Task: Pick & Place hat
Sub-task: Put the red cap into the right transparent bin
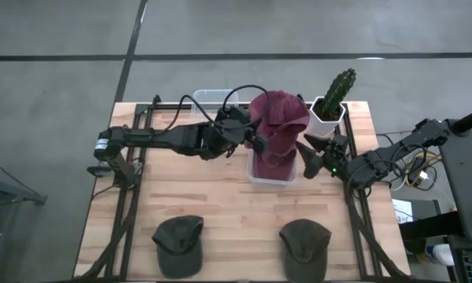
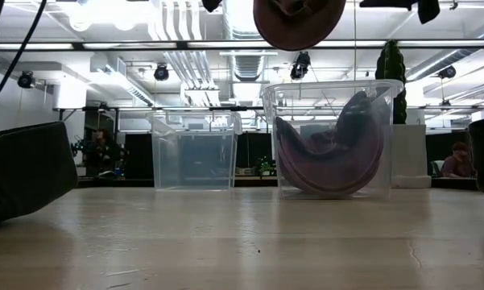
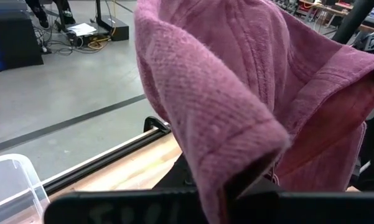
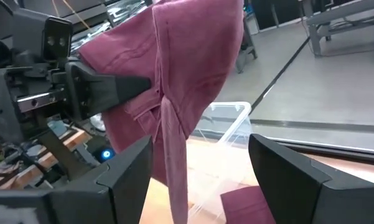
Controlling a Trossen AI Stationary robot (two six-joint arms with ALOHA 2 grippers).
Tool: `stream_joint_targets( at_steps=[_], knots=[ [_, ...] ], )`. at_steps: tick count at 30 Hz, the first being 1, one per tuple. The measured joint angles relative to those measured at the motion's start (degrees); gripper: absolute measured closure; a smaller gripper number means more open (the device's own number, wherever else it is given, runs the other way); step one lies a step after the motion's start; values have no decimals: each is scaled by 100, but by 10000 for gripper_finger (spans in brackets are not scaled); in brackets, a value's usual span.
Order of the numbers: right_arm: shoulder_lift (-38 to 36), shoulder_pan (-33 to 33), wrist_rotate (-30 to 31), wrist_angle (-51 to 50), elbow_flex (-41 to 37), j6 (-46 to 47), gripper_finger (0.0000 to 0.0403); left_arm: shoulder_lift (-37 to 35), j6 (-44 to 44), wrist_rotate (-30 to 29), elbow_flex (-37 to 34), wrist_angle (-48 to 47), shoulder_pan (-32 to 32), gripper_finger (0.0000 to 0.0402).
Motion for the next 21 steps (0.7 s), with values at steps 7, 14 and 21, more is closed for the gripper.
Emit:
stream_joint_targets(
  at_steps=[7, 14, 21],
  knots=[
    [117, -240, -3, 157, 0, -24, 145, -4, -48, 8, -115, 89, 0, 399],
    [223, -507, -142, 668, 4, -510, 145, 36, -216, 201, -199, 261, 0, 399],
    [257, -861, -149, 667, 4, -479, 150, 63, -255, 421, -199, 415, -5, 399]
  ],
)
